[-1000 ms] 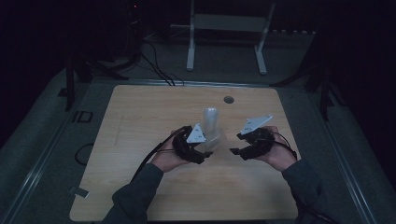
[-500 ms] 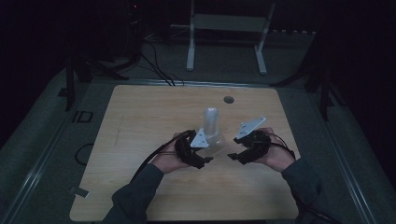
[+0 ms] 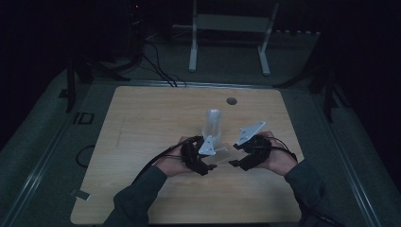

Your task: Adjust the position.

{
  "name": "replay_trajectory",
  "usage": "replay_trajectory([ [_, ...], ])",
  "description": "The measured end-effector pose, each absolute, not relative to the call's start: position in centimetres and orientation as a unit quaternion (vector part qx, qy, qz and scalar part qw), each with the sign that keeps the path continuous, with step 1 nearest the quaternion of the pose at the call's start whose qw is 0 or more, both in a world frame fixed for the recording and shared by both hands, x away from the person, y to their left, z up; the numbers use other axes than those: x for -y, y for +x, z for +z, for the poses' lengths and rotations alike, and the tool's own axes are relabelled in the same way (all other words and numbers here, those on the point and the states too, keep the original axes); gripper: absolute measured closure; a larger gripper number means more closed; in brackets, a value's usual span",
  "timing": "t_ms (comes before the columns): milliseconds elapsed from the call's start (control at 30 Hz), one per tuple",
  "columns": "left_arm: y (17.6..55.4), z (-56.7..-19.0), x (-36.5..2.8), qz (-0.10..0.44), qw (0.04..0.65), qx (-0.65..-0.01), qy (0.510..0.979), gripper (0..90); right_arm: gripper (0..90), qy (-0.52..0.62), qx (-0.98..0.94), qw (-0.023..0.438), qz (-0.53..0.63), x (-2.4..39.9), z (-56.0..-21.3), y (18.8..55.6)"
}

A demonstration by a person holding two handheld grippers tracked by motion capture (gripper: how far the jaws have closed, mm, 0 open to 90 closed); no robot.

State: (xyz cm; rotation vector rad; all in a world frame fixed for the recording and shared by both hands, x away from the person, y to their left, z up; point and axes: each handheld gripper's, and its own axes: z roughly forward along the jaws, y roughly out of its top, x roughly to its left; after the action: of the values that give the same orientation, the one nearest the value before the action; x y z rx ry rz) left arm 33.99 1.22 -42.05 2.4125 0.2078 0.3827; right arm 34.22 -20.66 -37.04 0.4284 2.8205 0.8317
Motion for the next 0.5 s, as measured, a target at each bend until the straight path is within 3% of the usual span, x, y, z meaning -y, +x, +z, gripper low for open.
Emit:
replay_trajectory([
  [500,33.52,-42.47,-0.75,0.130,0.324,-0.052,0.935,29.5,32.5,0.125,-0.954,0.070,0.263,19.82,-37.61,34.35],
])
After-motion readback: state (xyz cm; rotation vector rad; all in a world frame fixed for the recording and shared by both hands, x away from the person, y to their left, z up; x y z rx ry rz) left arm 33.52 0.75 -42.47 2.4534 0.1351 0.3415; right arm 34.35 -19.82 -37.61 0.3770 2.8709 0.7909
